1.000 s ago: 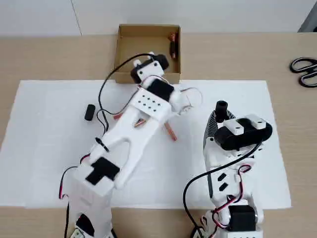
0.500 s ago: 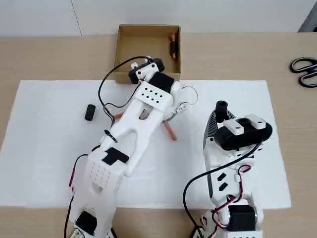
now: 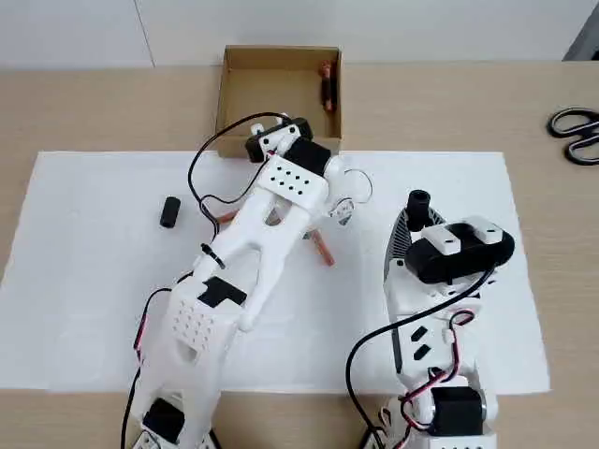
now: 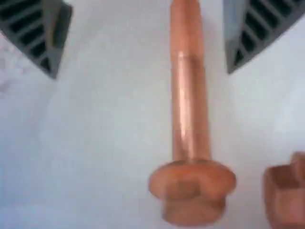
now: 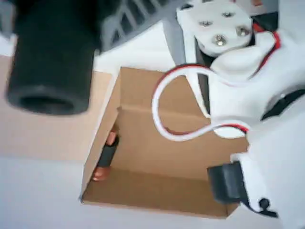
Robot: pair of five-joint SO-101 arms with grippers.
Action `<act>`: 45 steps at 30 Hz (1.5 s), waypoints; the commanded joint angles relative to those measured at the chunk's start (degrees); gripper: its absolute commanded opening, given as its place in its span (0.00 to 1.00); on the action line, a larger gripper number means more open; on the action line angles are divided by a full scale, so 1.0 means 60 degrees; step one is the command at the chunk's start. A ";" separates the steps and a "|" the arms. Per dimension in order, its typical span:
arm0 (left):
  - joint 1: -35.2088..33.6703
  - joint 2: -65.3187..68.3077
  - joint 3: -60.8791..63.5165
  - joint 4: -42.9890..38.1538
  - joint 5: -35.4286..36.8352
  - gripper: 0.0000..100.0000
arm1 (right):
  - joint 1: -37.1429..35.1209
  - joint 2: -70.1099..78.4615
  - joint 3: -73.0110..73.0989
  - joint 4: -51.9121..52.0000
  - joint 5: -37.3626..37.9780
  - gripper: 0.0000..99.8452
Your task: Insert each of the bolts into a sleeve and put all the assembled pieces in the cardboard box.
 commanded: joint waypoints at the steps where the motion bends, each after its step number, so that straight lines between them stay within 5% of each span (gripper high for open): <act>1: -0.0103 0.0073 -0.0418 0.0000 -0.0322 0.22 | 0.0051 -0.0139 -0.0337 0.0007 0.0059 0.00; 20: -0.0674 0.2374 -0.2527 0.0044 -0.0396 0.22 | 0.0037 -0.0139 -0.0337 0.0007 0.0029 0.00; 26: -0.0689 0.2359 -0.2527 0.0601 -0.0410 0.01 | 0.0037 -0.0139 -0.0322 0.0007 0.0029 0.00; 29: -0.0659 0.2344 -0.2527 0.0718 -0.0396 0.01 | 0.0037 -0.0139 -0.0322 0.0007 0.0029 0.00; 45: 0.0601 -0.2037 -0.2484 0.0718 -0.1421 0.01 | 0.0037 -0.0139 -0.0308 0.0007 0.0029 0.00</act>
